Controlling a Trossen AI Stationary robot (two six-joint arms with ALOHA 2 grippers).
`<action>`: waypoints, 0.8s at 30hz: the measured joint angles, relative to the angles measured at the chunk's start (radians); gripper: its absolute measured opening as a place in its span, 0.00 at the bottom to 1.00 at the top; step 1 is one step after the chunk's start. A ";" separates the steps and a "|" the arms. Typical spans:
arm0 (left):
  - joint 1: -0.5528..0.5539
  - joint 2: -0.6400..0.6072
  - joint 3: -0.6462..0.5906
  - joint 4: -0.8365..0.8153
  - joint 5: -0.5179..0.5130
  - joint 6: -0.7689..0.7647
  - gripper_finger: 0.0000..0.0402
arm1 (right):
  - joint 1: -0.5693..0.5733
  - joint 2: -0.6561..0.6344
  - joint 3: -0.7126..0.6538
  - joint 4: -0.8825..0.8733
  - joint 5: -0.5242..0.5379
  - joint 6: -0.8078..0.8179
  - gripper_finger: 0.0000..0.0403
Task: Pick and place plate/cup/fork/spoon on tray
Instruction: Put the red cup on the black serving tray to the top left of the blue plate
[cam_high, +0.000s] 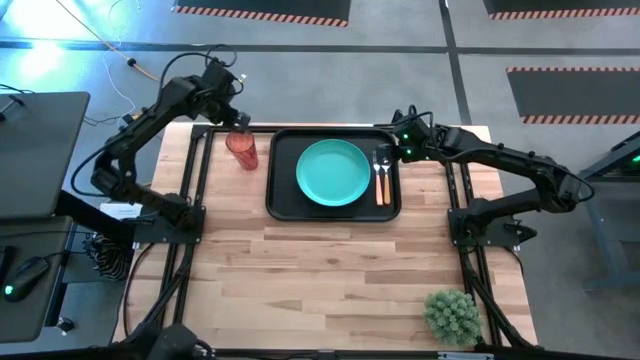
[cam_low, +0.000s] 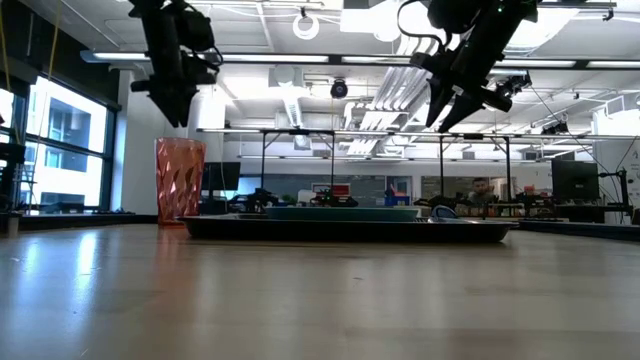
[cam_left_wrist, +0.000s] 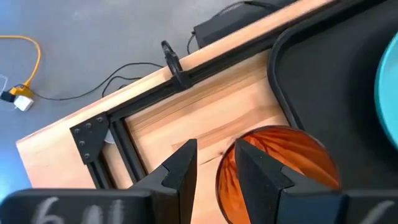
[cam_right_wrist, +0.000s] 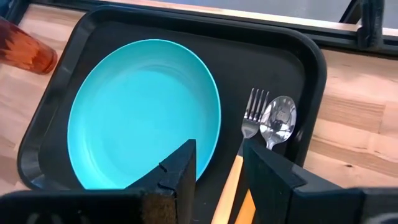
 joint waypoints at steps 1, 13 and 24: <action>0.000 0.005 0.000 -0.001 0.008 0.015 0.25 | 0.000 0.000 0.000 0.000 0.003 0.000 0.31; 0.000 0.082 0.001 -0.053 0.050 0.112 0.25 | 0.000 0.000 0.000 0.000 0.004 -0.002 0.31; 0.000 0.125 0.001 -0.063 0.024 0.125 0.25 | 0.000 0.000 0.000 0.000 0.011 -0.003 0.31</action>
